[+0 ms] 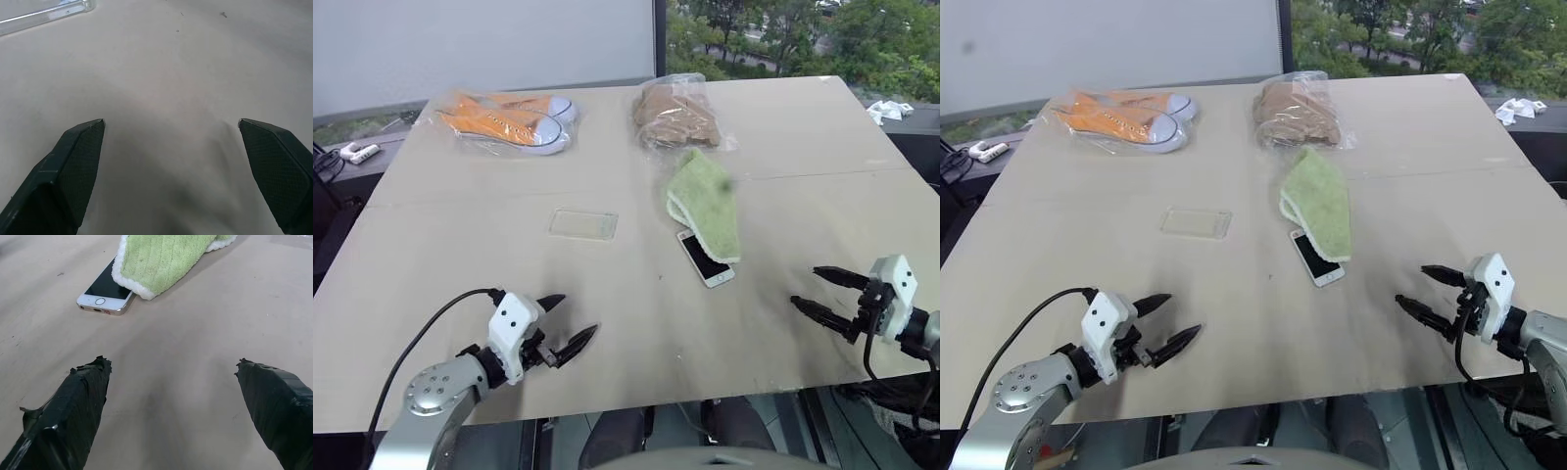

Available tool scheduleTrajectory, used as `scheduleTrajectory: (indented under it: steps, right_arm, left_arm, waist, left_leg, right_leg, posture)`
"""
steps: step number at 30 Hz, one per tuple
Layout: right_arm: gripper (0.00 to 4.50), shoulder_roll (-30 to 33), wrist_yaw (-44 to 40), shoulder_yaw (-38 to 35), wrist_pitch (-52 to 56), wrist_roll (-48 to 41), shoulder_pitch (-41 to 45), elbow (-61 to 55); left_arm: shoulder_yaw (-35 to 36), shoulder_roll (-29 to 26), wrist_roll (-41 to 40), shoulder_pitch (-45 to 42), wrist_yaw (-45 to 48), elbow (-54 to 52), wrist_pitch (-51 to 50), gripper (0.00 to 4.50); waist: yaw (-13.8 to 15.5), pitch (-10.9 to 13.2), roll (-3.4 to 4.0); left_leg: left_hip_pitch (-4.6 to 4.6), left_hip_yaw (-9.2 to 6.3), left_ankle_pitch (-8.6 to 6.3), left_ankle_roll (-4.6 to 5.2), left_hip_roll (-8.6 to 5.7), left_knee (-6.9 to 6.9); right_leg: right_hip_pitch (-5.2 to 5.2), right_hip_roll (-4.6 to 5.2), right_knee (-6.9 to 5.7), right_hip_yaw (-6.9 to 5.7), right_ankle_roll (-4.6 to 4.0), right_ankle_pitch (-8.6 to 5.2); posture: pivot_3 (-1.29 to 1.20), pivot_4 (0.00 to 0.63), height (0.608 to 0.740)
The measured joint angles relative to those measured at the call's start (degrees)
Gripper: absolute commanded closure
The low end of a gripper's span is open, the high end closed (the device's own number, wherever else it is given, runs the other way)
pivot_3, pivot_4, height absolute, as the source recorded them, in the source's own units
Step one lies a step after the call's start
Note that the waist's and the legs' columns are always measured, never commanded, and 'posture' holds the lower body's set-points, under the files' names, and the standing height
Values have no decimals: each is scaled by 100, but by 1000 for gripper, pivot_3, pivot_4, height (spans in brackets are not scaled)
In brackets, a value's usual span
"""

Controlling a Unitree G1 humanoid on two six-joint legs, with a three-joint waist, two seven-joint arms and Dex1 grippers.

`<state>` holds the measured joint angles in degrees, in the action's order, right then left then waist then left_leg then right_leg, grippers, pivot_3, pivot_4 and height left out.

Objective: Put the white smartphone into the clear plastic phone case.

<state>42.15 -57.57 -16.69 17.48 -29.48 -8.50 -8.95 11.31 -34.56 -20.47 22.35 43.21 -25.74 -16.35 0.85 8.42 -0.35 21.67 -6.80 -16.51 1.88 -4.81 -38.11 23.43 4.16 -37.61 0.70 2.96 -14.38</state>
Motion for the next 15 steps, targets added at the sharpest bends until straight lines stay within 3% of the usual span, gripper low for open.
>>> scheduleTrajectory:
  steps: [15]
  right_arm:
    - [18,-17,-212,87,-195,152,144,150]
  left_arm:
    - [171,102,-5,42,-99,0,58,0]
  waist:
    - [0,0,0]
  left_leg:
    - [0,-1,0,0,0,0]
  right_leg:
    - [0,0,0,-1,0,0]
  posture:
    - [0,150,740]
